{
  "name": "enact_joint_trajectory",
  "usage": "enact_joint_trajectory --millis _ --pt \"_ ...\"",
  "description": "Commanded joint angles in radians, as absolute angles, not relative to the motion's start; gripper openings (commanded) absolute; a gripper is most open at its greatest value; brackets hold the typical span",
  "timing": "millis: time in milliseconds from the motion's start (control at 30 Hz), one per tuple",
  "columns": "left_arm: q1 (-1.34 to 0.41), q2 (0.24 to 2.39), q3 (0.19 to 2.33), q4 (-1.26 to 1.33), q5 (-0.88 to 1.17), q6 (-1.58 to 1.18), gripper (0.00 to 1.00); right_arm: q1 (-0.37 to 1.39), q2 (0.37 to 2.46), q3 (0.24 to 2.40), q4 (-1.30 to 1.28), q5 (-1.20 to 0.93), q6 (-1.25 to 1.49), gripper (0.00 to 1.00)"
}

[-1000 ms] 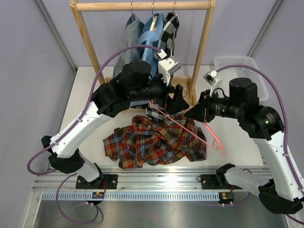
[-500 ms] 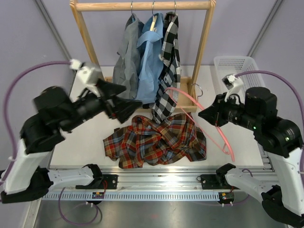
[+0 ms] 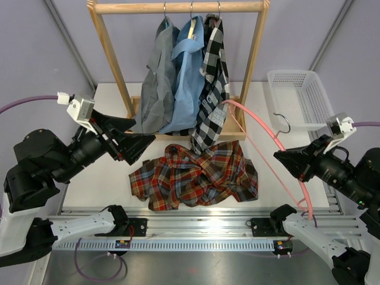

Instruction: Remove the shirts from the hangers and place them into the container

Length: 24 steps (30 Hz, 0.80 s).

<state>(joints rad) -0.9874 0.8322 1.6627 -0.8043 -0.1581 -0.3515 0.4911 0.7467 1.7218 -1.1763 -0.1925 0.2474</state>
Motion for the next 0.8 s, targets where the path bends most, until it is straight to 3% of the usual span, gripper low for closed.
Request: enact_joint_trajectory --millis 0,400,767 --pt "-0.991 0.831 1.666 -0.784 -0.181 -0.37 0.99 0.499 0.736 1.756 -1.117 -0.149 0.241 0.0" --pt "-0.991 0.801 1.643 -0.802 -0.179 -0.391 0.99 0.497 0.67 1.714 -0.948 -0.037 0.245 0.0" --pt "-0.991 0.753 1.576 -0.775 -0.19 -0.406 0.99 0.497 0.948 1.726 -0.813 0.054 0.239 0.0"
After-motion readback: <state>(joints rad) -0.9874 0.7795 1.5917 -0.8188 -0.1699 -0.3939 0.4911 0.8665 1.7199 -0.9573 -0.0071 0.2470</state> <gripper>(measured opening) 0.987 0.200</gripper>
